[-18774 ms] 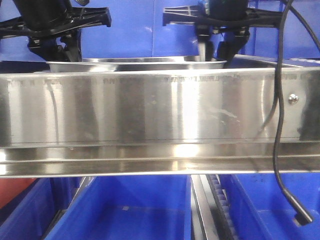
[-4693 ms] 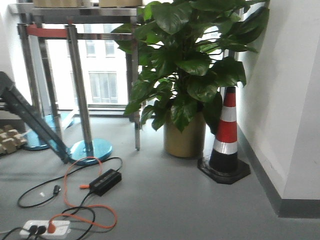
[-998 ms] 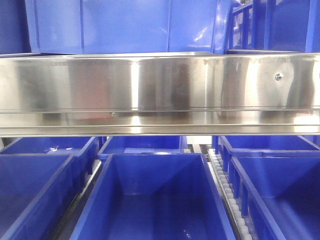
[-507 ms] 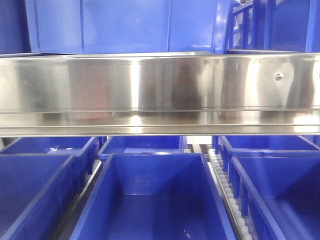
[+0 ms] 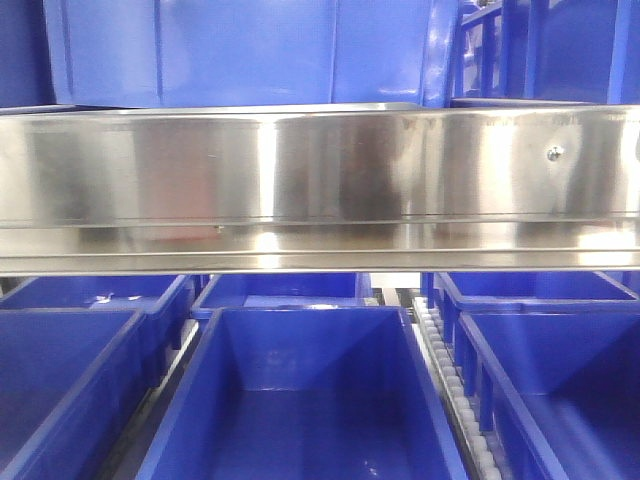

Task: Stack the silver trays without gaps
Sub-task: 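Move the held tray over the silver tray on the shelf, then lower the tray onto the other tray and open both grippers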

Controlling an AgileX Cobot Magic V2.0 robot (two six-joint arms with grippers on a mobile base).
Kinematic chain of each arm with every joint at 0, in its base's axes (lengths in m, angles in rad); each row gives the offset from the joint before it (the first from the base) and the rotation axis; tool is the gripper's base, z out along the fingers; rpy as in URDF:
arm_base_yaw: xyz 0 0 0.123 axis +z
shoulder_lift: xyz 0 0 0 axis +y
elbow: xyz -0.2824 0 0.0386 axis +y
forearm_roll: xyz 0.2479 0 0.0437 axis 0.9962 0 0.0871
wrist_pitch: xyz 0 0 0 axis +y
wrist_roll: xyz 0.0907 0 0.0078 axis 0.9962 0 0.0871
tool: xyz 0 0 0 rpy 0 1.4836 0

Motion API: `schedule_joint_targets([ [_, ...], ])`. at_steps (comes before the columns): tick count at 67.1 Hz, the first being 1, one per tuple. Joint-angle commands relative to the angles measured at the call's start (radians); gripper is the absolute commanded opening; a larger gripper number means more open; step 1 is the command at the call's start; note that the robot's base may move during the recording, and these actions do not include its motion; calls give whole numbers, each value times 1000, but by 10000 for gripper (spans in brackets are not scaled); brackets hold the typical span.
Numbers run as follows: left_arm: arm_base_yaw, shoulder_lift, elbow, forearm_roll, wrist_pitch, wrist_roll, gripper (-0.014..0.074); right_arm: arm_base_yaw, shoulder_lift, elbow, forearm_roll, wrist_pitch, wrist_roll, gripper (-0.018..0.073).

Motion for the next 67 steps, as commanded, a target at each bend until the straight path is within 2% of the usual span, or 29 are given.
schedule_joint_targets([
  [1,134,7,-8,-165,-252,139,-16,-32,60,-53,18,-510,-22,-12],
  [3,183,7,-8,-200,-288,182,-16,-53,78,-71,35,-510,-31,-12],
  [7,279,11,-8,-317,-354,277,-16,-89,111,-100,82,-523,-66,-13],
  [13,418,26,-8,-471,-423,446,-16,-145,162,-148,194,-535,-163,-13],
  [18,494,44,-8,-585,-450,587,-16,-186,210,-195,299,-535,-266,-13],
  [21,534,63,-8,-661,-460,669,-16,-205,240,-220,356,-531,-321,-13],
  [27,595,104,-8,-764,-479,791,-16,-247,302,-280,426,-520,-390,-13],
  [35,631,167,-8,-860,-511,900,-16,-290,365,-334,430,-493,-392,-13],
  [39,631,198,-8,-878,-530,927,-16,-309,386,-342,436,-490,-395,-13],
  [47,631,261,-8,-884,-569,927,-16,-336,424,-344,463,-492,-439,-13],
  [60,631,342,-8,-884,-648,927,-16,-371,469,-344,466,-500,-441,-15],
  [67,631,363,-8,-880,-650,927,-16,-374,491,-344,466,-503,-441,-15],
])
